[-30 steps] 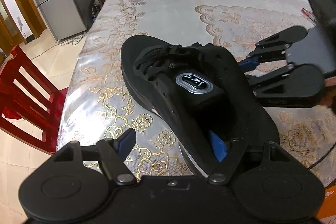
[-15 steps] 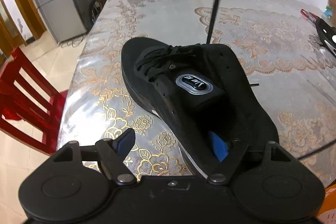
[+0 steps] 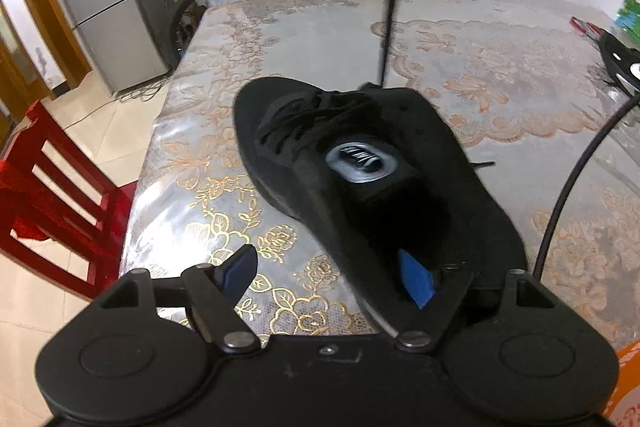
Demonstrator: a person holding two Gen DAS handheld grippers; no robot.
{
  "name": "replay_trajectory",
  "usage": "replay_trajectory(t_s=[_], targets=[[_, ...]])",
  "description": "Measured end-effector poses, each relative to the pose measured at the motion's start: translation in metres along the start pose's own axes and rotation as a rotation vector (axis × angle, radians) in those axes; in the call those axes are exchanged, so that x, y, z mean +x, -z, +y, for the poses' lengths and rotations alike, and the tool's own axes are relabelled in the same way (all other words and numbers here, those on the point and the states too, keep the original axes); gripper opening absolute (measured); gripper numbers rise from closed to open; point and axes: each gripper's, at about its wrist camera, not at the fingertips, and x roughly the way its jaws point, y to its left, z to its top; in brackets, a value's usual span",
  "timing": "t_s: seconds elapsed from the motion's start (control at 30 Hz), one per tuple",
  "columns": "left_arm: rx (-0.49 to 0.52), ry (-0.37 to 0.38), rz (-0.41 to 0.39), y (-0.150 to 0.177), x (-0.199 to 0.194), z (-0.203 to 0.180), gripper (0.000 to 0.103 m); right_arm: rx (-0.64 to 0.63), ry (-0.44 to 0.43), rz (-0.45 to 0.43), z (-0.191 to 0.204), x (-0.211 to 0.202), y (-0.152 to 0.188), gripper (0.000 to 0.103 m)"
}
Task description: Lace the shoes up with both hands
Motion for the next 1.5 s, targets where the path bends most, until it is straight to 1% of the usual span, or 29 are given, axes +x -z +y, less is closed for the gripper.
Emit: replay_trajectory(t_s=[0.07,0.13,0.2,0.23,0.3,0.33,0.37,0.43,0.5,0.57,0.6,0.63,0.7,0.73,0.77,0.8,0.87,1.03,1.1,1.17,1.2,1.23,1.27,1.3,1.33,1.4,1.43,1.47,1.5], targets=[[-0.013,0.01,0.001,-0.001,0.001,0.001,0.077,-0.043,0.021,0.029,-0.001,-0.006,0.002,0.002],[-0.006,-0.005,-0.005,-0.002,0.001,0.0,0.078,-0.109,0.044,0.072,-0.005,-0.012,0.012,0.002],[0.001,-0.017,-0.01,-0.003,0.001,0.0,0.078,-0.18,0.073,0.164,-0.01,-0.02,0.023,0.002],[-0.001,-0.029,-0.02,-0.003,0.001,0.0,0.078,-0.203,0.088,0.235,-0.014,-0.025,0.029,0.002],[-0.005,-0.053,-0.034,-0.005,0.0,0.001,0.078,-0.219,0.109,0.41,-0.024,-0.028,0.048,0.003],[-0.008,-0.08,-0.042,-0.006,0.0,0.002,0.078,-0.206,0.111,0.535,-0.031,-0.032,0.065,0.005],[-0.01,-0.109,-0.048,-0.007,0.001,0.003,0.078,-0.197,0.103,0.685,-0.037,-0.036,0.086,0.005],[-0.013,-0.187,-0.059,-0.01,0.001,0.007,0.078,-0.246,0.087,0.932,-0.04,-0.045,0.128,0.005],[-0.016,-0.255,-0.057,-0.012,0.003,0.014,0.078,-0.351,0.06,1.108,-0.037,-0.055,0.168,0.006],[-0.022,-0.264,-0.049,-0.014,0.004,0.021,0.078,-0.421,0.002,1.249,-0.037,-0.061,0.195,0.018],[-0.03,-0.259,-0.047,-0.014,0.003,0.025,0.078,-0.449,-0.026,1.286,-0.039,-0.063,0.202,0.02],[-0.037,-0.249,-0.046,-0.013,0.003,0.028,0.078,-0.478,-0.05,1.307,-0.041,-0.064,0.205,0.021],[-0.045,-0.243,-0.051,-0.012,0.002,0.03,0.078,-0.521,-0.06,1.264,-0.054,-0.055,0.197,0.032],[-0.044,-0.247,-0.053,-0.011,0.002,0.029,0.078,-0.536,-0.06,1.241,-0.062,-0.048,0.193,0.04],[-0.04,-0.252,-0.055,-0.011,0.001,0.027,0.077,-0.547,-0.059,1.228,-0.072,-0.039,0.193,0.041],[-0.035,-0.255,-0.058,-0.011,0.0,0.026,0.077,-0.553,-0.059,1.227,-0.081,-0.029,0.195,0.041],[-0.028,-0.259,-0.068,-0.009,-0.004,0.023,0.077,-0.544,-0.053,1.271,-0.097,-0.006,0.21,0.038],[-0.052,-0.254,-0.081,-0.005,-0.015,0.021,0.077,-0.435,-0.006,1.348,-0.102,0.017,0.237,0.037],[-0.061,-0.253,-0.082,-0.003,-0.019,0.02,0.077,-0.39,0.013,1.377,-0.105,0.026,0.248,0.034],[-0.062,-0.257,-0.084,-0.003,-0.02,0.019,0.077,-0.346,0.032,1.407,-0.107,0.035,0.259,0.03],[-0.063,-0.259,-0.086,-0.003,-0.021,0.019,0.077,-0.323,0.042,1.421,-0.108,0.04,0.264,0.03],[-0.066,-0.259,-0.085,-0.003,-0.021,0.019,0.077,-0.263,0.025,1.446,-0.108,0.043,0.268,0.029],[-0.072,-0.257,-0.085,-0.004,-0.021,0.019,0.077,-0.132,-0.049,1.482,-0.107,0.043,0.268,0.029],[-0.079,-0.255,-0.085,-0.004,-0.021,0.02,0.077,-0.02,-0.128,1.491,-0.104,0.041,0.267,0.028],[-0.091,-0.25,-0.082,-0.004,-0.02,0.021,0.077,-0.011,-0.184,1.467,-0.099,0.039,0.264,0.027],[-0.118,-0.241,-0.077,-0.005,-0.019,0.024,0.077,-0.188,-0.271,1.364,-0.085,0.034,0.252,0.028],[-0.13,-0.237,-0.074,-0.005,-0.019,0.025,0.077,-0.316,-0.321,1.321,-0.078,0.031,0.249,0.031],[-0.14,-0.237,-0.073,-0.006,-0.018,0.026,0.077,-0.52,-0.384,1.293,-0.072,0.027,0.249,0.034],[-0.15,-0.237,-0.072,-0.006,-0.018,0.026,0.077,-0.714,-0.455,1.272,-0.066,0.024,0.252,0.034]])
